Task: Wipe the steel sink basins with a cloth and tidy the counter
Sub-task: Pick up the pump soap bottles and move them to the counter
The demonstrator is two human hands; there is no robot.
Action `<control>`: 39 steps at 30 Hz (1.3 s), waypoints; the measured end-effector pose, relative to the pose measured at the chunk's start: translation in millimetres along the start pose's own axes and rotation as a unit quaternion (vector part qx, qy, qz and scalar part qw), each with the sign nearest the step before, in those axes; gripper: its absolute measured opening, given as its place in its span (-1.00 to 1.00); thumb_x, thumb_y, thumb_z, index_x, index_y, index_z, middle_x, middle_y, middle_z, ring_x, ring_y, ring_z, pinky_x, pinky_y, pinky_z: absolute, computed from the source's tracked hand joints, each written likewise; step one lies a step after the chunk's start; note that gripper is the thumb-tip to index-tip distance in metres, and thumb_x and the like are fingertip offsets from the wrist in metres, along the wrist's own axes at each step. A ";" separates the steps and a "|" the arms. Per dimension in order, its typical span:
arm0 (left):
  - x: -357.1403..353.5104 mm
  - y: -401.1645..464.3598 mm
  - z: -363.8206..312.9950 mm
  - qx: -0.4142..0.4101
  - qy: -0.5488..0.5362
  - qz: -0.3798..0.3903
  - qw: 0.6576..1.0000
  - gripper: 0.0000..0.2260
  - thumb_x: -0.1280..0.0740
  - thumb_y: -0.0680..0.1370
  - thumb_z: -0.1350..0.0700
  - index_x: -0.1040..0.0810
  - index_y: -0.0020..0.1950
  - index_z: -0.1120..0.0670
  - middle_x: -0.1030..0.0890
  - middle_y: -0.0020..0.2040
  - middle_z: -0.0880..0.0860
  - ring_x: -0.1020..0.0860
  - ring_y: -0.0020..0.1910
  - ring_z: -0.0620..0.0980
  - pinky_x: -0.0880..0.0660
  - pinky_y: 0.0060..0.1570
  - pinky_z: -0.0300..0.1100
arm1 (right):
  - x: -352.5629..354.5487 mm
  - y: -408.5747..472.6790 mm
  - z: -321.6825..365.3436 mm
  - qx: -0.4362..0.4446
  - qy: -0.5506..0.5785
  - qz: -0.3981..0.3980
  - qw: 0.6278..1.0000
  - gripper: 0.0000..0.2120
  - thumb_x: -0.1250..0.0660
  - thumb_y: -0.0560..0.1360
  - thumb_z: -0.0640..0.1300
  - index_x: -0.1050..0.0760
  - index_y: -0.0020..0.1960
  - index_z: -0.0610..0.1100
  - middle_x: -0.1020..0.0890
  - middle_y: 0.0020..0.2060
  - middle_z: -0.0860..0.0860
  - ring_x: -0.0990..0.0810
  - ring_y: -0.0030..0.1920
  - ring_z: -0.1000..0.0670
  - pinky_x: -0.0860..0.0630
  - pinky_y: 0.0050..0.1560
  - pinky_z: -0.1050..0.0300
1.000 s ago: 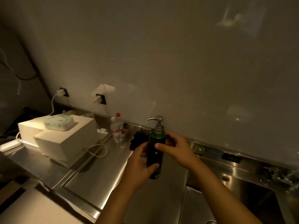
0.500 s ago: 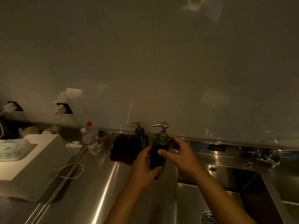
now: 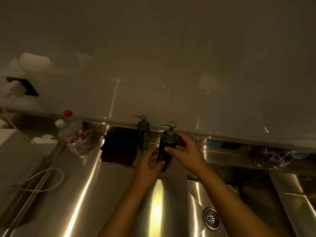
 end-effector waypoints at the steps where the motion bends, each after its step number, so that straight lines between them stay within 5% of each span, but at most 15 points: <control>1: -1.1 4.8 5.9 0.008 -0.005 0.001 1.000 -0.51 -0.47 0.58 0.16 -0.46 0.45 -0.16 -0.58 0.32 -0.08 -0.58 0.28 -0.12 -0.60 0.17 -0.19 | -4.1 6.7 -4.0 -0.002 -0.006 0.000 1.000 -0.50 -0.58 0.42 -0.04 -0.50 0.29 0.22 -0.63 0.12 0.35 -0.56 0.16 0.34 -0.47 0.06 0.51; 5: -6.7 25.1 27.4 0.045 -0.029 0.000 0.999 -0.39 -0.47 0.58 0.21 -0.34 0.58 0.01 -0.50 0.44 0.06 -0.55 0.36 0.03 -0.57 0.29 0.07 | -16.6 34.9 -20.9 -0.026 -0.012 -0.004 1.000 -0.47 -0.54 0.46 -0.06 -0.48 0.39 0.07 -0.59 0.18 0.27 -0.51 0.15 0.42 -0.44 0.04 0.52; 9: -12.5 42.1 42.5 0.064 -0.040 0.016 0.997 -0.32 -0.46 0.58 0.23 -0.25 0.62 -0.01 -0.46 0.42 -0.03 -0.53 0.20 -0.36 -0.50 0.08 -0.49 | -30.5 58.7 -38.7 -0.035 0.004 -0.019 0.999 -0.47 -0.53 0.47 -0.19 -0.47 0.38 0.01 -0.56 0.12 0.33 -0.50 0.10 0.51 -0.41 0.02 0.59; 16: -18.3 74.9 51.4 0.062 -0.037 0.035 0.997 -0.37 -0.41 0.59 0.27 -0.29 0.60 -0.07 -0.51 0.42 -0.07 -0.51 0.25 -0.34 -0.47 0.17 -0.43 | -56.0 93.1 -63.5 -0.040 0.010 -0.037 0.998 -0.43 -0.53 0.44 -0.33 -0.47 0.41 -0.21 -0.62 0.19 0.03 -0.53 0.05 0.49 -0.43 0.08 0.54; 23: -16.7 100.0 68.6 0.082 -0.020 0.040 0.996 -0.33 -0.44 0.60 0.17 -0.23 0.65 -0.06 -0.48 0.47 -0.06 -0.51 0.38 -0.12 -0.46 0.18 -0.45 | -65.9 116.9 -85.6 -0.059 0.016 -0.055 0.997 -0.45 -0.55 0.44 -0.24 -0.49 0.38 -0.07 -0.64 0.16 0.13 -0.58 0.14 0.35 -0.51 0.20 0.33; 27: -17.4 105.3 75.9 0.096 -0.027 0.046 0.994 -0.31 -0.43 0.61 0.19 -0.20 0.66 -0.05 -0.46 0.52 0.00 -0.48 0.43 -0.12 -0.47 0.41 -0.13 | -72.0 122.8 -94.8 -0.062 0.015 -0.058 0.996 -0.46 -0.56 0.43 -0.23 -0.49 0.32 0.09 -0.64 0.14 0.22 -0.60 0.18 0.28 -0.53 0.22 0.29; 31: -17.2 107.4 82.5 0.096 -0.006 0.046 0.994 -0.30 -0.43 0.60 0.13 -0.18 0.66 -0.11 -0.41 0.48 -0.16 -0.43 0.24 -0.54 -0.38 0.08 -0.61 | -76.6 127.7 -97.8 -0.061 0.022 -0.061 0.996 -0.45 -0.56 0.43 -0.24 -0.51 0.37 -0.02 -0.66 0.16 0.18 -0.61 0.20 0.23 -0.53 0.20 0.32; 34: -17.7 106.8 85.4 0.103 -0.015 0.051 0.993 -0.29 -0.42 0.61 0.14 -0.14 0.67 -0.15 -0.38 0.49 -0.21 -0.44 0.31 -0.41 -0.39 0.06 -0.60 | -80.5 129.3 -98.0 -0.059 0.024 -0.061 0.996 -0.43 -0.56 0.42 -0.25 -0.50 0.37 0.00 -0.66 0.17 0.18 -0.62 0.20 0.20 -0.53 0.22 0.28; 39: -14.8 107.0 90.5 0.104 -0.007 0.050 0.993 -0.27 -0.43 0.61 0.13 -0.13 0.67 -0.15 -0.39 0.50 -0.23 -0.41 0.31 -0.48 -0.39 0.17 -0.55 | -84.5 129.5 -100.7 -0.060 0.042 -0.059 0.996 -0.40 -0.56 0.42 -0.25 -0.47 0.41 -0.07 -0.65 0.23 0.07 -0.61 0.26 0.12 -0.53 0.31 0.11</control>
Point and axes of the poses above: each hand's wrist, its own y-axis towards the middle knuckle, its own x-axis out of the back of the hand, z = x × y, the point moved 4 cm from there along y, towards the middle knuckle
